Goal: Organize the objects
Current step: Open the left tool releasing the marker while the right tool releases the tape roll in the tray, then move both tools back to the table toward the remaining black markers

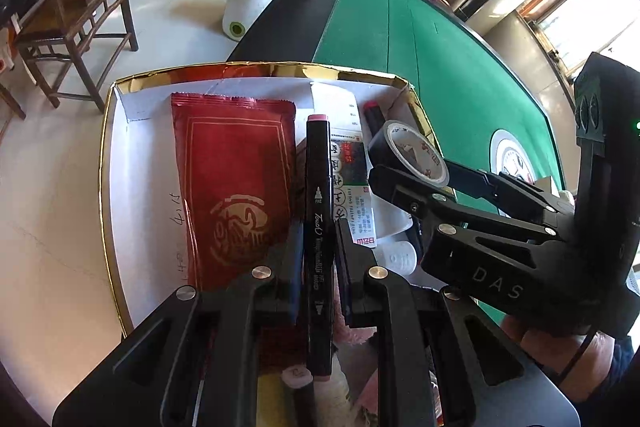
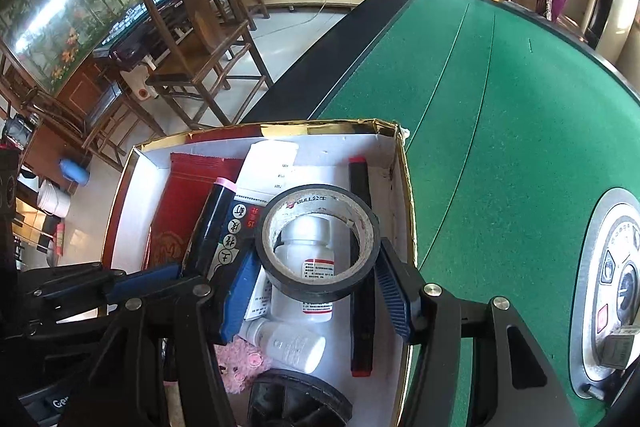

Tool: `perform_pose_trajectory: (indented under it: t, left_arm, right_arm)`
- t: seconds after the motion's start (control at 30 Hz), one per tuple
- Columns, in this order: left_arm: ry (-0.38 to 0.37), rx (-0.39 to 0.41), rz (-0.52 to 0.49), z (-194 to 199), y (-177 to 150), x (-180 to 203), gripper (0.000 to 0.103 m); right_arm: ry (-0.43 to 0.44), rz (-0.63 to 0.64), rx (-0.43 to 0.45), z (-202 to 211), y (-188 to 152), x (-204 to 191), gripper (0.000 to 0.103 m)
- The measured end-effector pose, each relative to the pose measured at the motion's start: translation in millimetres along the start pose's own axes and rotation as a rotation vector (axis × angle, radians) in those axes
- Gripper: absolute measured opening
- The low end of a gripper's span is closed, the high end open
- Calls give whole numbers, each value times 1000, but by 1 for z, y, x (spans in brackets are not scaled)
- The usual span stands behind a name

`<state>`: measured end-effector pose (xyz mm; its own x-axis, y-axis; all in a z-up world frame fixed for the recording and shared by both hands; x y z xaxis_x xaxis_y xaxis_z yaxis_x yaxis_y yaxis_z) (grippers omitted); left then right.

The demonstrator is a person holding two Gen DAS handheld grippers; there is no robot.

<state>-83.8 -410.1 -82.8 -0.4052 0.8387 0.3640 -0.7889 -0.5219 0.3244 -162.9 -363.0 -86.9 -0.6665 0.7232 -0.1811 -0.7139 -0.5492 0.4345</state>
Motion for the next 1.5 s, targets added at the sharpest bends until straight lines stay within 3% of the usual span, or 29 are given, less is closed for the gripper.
perform_pose_trajectory:
  t: [0.17, 0.27, 0.43, 0.8, 1.0, 1.4, 1.5]
  left_arm:
    - [-1, 1, 20, 3, -1, -5, 15]
    - [-13, 1, 29, 6, -3, -4, 28]
    - [-20, 2, 34, 15, -13, -3, 29]
    - [-70, 39, -26, 46, -50, 35, 29]
    - [-102, 5, -151, 43, -84, 101, 29]
    - [-214, -156, -670, -25, -185, 310, 28]
    - [-178, -163, -755, -53, -196, 345, 28]
  right_arm:
    - [22, -22, -18, -2, -1, 3, 59]
    - [20, -4, -32, 2, -4, 0, 61]
    - [40, 10, -1, 23, -16, -6, 61]
    - [140, -83, 33, 83, -90, 3, 61]
    - [128, -169, 53, 120, -146, 43, 61]
    - [-12, -506, 107, 210, -285, 211, 61]
    - [-38, -564, 116, 230, -314, 246, 61]
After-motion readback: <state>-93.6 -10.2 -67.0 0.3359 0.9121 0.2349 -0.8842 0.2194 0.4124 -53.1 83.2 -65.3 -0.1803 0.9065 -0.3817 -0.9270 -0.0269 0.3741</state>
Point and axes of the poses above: each gripper's, at about its wrist camera, not at the fingertips, and z roughly against the way its jaws point, x to its right, y to its top, the point moved 9 cm from there along -z, roughly the way its jaws point, and after that the axes turned 2 degrees about z, right-handed, at the moved point
